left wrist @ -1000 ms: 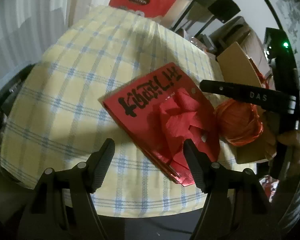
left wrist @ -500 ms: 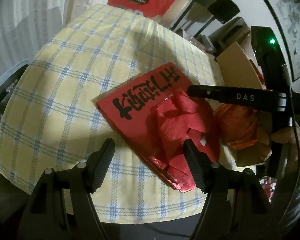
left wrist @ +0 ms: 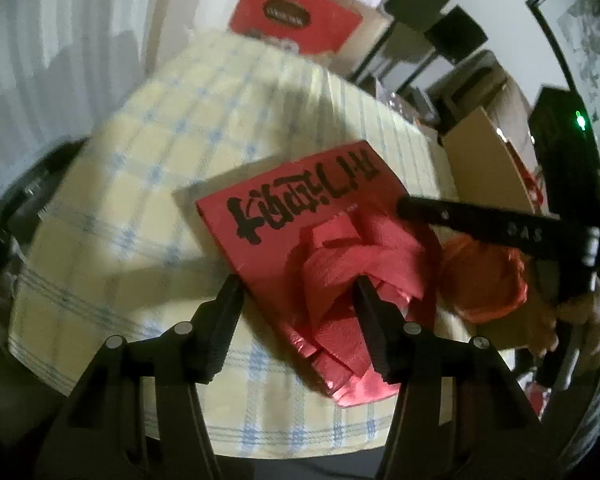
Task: Organize objects
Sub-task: 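Grasp the red tote bag with the right gripper while the left gripper grasps it too, then lift the red tote bag and carry it over the cardboard box with both grippers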
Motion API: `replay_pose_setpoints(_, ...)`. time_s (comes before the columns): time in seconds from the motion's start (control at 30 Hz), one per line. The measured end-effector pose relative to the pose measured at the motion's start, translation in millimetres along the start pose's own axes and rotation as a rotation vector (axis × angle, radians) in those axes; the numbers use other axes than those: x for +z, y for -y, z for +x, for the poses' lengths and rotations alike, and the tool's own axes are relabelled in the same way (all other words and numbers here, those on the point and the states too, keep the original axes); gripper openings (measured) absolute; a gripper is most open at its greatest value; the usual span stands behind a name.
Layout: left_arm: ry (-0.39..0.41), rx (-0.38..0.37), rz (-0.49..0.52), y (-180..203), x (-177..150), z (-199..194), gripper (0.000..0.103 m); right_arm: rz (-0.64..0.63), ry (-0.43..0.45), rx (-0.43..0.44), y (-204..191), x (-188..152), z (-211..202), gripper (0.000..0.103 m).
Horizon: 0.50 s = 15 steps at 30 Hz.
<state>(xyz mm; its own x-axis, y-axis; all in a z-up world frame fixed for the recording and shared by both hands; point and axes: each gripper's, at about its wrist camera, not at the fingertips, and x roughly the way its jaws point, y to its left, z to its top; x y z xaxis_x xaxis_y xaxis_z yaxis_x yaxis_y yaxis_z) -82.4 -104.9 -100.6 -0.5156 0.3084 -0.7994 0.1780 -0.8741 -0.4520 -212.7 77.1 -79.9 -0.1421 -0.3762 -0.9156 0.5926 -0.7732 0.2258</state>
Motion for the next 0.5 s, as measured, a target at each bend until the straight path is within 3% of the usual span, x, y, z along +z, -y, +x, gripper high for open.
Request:
replay_pose_setpoints(0.23,0.086,0.059,0.056,16,23,-28,0.051,-0.002,0.081,0.016,-14,4,-30,0.028)
replay_pose_setpoints(0.5,0.143,0.063,0.098,35,41,-51,0.051,0.019,0.196,0.038,-19,9,-73,0.026)
